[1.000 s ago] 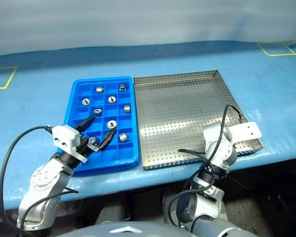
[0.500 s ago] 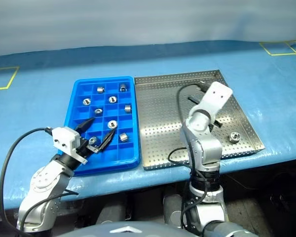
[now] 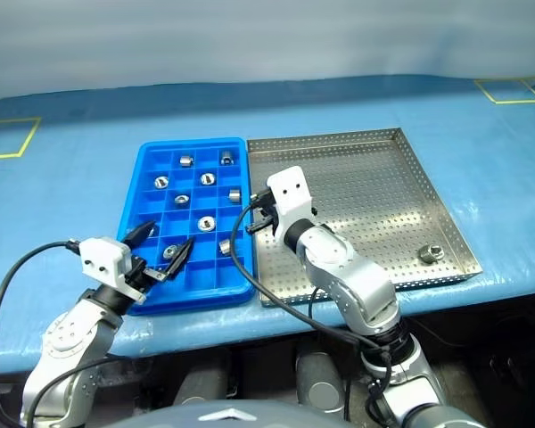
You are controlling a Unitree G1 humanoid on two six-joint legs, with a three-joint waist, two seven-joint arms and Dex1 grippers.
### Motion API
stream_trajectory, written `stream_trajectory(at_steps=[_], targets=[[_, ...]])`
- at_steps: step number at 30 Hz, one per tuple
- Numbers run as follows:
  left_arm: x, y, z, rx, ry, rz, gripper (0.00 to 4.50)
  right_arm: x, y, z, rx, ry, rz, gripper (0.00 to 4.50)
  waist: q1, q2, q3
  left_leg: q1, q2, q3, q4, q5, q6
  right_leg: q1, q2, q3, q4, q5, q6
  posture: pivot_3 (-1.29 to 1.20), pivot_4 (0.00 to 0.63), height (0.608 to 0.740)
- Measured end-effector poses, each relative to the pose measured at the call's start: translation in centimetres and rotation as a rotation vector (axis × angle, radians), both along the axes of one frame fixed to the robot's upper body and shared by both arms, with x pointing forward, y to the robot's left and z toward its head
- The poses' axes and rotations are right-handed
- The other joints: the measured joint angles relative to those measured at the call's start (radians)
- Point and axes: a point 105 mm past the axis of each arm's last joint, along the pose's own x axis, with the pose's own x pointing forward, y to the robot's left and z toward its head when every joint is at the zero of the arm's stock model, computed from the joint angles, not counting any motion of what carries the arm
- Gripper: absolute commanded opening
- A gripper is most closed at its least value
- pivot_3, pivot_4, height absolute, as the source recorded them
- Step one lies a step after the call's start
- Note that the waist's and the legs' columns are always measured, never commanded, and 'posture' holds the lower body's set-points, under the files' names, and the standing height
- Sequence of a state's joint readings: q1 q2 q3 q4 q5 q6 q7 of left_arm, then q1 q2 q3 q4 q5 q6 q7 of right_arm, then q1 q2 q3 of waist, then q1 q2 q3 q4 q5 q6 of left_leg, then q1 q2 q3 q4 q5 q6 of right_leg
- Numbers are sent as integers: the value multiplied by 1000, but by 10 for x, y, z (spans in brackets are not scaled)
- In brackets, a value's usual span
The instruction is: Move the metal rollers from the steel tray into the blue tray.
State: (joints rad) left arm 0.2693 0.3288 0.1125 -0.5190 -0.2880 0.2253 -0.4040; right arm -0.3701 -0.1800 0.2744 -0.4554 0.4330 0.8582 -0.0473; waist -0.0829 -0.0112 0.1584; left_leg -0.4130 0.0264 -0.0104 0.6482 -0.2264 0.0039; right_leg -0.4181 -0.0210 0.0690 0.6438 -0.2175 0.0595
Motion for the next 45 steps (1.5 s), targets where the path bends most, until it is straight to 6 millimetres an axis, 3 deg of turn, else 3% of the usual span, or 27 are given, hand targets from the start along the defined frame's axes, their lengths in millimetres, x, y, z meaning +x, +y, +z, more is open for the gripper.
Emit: stream_trajectory(at_steps=[4, 8, 10, 16, 20, 23, 28, 31, 35, 41, 45], targets=[[21, -20, 17, 48, -17, -102, 4500, 8, -39, 17, 94, -19, -156, 21, 31, -1, 0, -2, -1, -2, 4, 0, 0, 2, -1, -1, -1, 1, 1, -75, 150, 740], [46, -60, 47, 72, -103, -291, 4500, -11, -85, 27, 81, -71, -239, 21, 31, -2, 0, -3, -5, -2, 4, -1, 1, 2, -4, 0, -3, 1, 4, -139, 150, 740], [56, -72, 54, 73, -109, -343, 4500, -22, -103, 25, 24, -77, -267, 21, 17, -2, 0, -3, -5, -1, 3, -1, 2, 2, -4, 0, -3, 0, 5, -191, 150, 740], [74, -113, 42, 74, -25, -523, 4500, -54, -166, 5, -104, -17, -501, 21, -43, -1, 0, -2, -4, -2, 0, -2, 2, 1, -1, 2, -1, 1, 9, -295, 150, 740], [78, -135, 36, 78, 5, -609, 4500, -80, -194, -7, -149, 42, -623, 21, -76, -1, 0, -2, -5, -2, 2, -2, 2, 2, -1, 2, -1, 0, 10, -341, 150, 740], [81, -154, 34, 86, 17, -670, 4500, -96, -197, -14, -183, 80, -612, 21, -106, -1, 0, -2, -5, -2, 3, -2, 2, 3, -2, 3, -1, -1, 8, -388, 150, 740], [99, -204, 40, 63, 73, -753, 4500, -111, -187, -19, -209, 96, -529, 21, -168, -2, 0, -2, -9, -2, 8, -2, 3, 6, -3, 4, -2, -1, 10, -501, 150, 740], [110, -239, 39, 103, 90, -775, 4500, -118, -185, -19, -185, 78, -537, 21, -231, -2, 0, -3, -11, -3, 7, -3, 5, 7, -5, 6, -4, -2, 13, -568, 150, 740], [119, -265, 25, 147, 132, -763, 4500, -131, -177, -23, -181, 66, -522, 21, -333, -2, 1, -1, -13, -1, 0, -4, 7, 6, -5, 10, -7, -5, 16, -718, 150, 740], [144, -255, 5, 238, 184, -631, 4500, -162, -165, -37, -109, 95, -608, 21, -488, -5, 2, -1, -14, 0, -3, -8, 10, 8, -6, 12, -10, -10, 20, -814, 150, 740], [148, -250, -4, 273, 199, -591, 4500, -168, -162, -34, -81, 65, -663, 21, -585, -10, 5, 0, -14, 0, -2, -11, 13, 11, -11, 16, -15, -5, 31, -835, 150, 740]])
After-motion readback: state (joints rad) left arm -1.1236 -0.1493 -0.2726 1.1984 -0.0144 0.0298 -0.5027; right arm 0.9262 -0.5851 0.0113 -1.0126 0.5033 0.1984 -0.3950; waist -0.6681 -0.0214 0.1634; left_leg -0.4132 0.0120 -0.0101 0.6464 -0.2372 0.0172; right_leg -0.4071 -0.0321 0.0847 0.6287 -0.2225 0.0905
